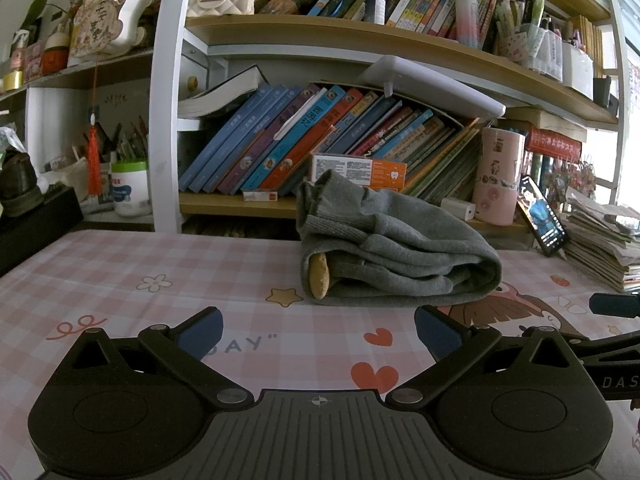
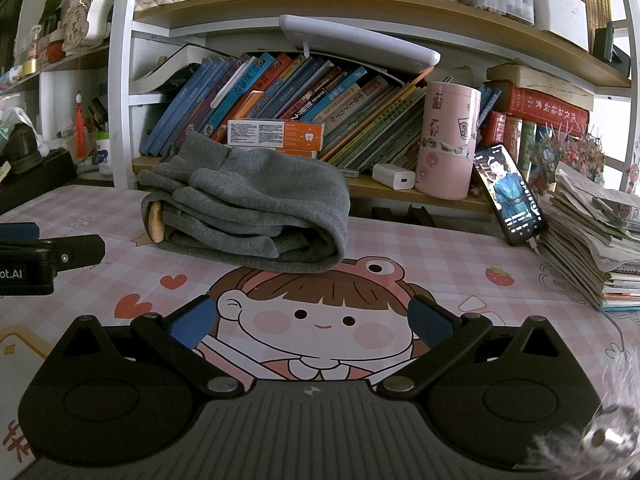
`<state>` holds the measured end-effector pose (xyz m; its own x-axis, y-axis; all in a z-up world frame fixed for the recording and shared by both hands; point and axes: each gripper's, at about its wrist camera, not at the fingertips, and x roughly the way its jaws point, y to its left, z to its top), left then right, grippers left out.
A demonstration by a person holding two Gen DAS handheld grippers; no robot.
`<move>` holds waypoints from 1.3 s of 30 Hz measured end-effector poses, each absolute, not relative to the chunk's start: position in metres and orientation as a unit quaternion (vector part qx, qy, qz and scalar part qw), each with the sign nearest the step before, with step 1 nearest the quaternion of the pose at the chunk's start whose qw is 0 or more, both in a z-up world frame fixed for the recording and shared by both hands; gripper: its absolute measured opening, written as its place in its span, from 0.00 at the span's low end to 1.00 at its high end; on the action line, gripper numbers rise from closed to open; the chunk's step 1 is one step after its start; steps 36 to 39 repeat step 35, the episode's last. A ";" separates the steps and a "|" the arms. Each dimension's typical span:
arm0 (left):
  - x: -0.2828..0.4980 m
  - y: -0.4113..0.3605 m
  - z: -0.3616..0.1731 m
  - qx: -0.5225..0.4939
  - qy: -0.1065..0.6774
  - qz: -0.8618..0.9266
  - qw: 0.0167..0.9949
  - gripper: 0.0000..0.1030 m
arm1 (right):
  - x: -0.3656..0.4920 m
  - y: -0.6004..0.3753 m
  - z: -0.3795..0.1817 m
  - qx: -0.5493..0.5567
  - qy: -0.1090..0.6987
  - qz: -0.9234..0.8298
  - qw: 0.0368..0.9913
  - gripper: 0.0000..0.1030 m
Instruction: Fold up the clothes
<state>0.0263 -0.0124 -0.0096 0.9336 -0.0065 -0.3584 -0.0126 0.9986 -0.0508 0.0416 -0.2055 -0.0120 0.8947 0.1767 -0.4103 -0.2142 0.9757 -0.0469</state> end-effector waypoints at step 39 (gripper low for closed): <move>0.024 -0.012 -0.009 -0.026 0.175 -0.011 0.984 1.00 | 0.042 -0.205 -0.013 -0.046 0.209 0.100 0.972 1.00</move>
